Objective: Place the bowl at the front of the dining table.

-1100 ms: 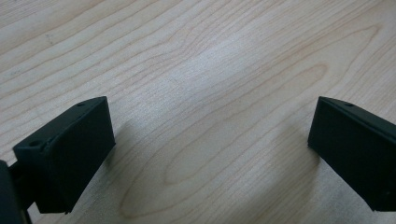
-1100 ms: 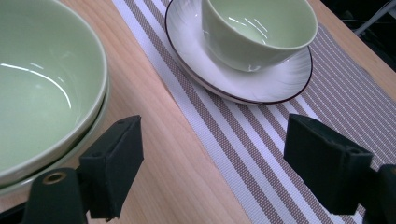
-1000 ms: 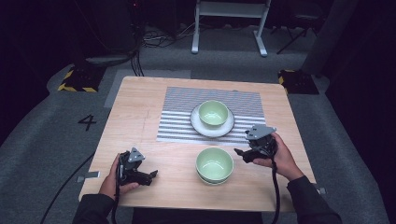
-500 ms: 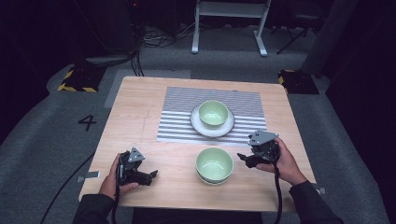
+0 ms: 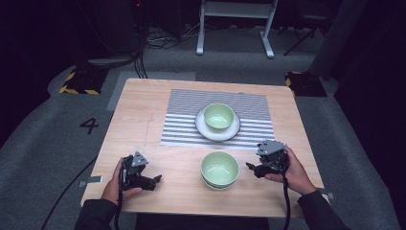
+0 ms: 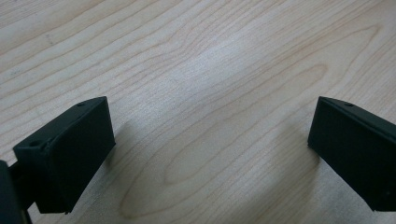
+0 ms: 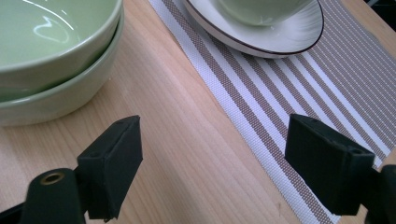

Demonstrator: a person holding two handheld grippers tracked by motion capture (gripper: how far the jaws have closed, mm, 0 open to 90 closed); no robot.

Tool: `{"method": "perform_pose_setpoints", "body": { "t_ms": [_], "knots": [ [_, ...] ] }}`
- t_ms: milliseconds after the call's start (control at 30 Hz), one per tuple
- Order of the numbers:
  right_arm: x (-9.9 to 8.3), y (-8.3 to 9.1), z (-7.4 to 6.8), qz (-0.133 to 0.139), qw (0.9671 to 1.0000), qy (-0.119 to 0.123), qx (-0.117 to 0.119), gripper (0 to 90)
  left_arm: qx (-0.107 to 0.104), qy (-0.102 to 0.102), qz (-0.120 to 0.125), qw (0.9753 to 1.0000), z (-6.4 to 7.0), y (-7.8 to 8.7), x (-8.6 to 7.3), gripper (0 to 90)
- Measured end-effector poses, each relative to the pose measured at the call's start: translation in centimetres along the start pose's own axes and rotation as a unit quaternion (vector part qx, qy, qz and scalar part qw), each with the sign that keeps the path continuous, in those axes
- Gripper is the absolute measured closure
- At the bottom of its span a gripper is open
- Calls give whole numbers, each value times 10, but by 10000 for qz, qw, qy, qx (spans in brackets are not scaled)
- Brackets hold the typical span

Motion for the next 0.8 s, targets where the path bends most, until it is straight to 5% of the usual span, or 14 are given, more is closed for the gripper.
{"method": "perform_pose_setpoints", "body": {
  "t_ms": [333, 800],
  "knots": [
    [-17, -1, -3, -109, 9999, 1, -55, 188, -4, 2, 0, 10000, 0, 0, 0, 4],
    [-47, -3, -8, -107, 9994, -331, 13, 187, 13, 4, -8, 10000, 0, 0, 0, 4]
  ]
}}
Point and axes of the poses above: each handheld gripper's, and its own axes: y roughly backward along the jaws, x roughly out of its top, z roughly to its right, the point moved 8 cm from there along -y, roughly forward along the jaws, and after that the axes turned 5 degrees about x, right-handed, at the moved point
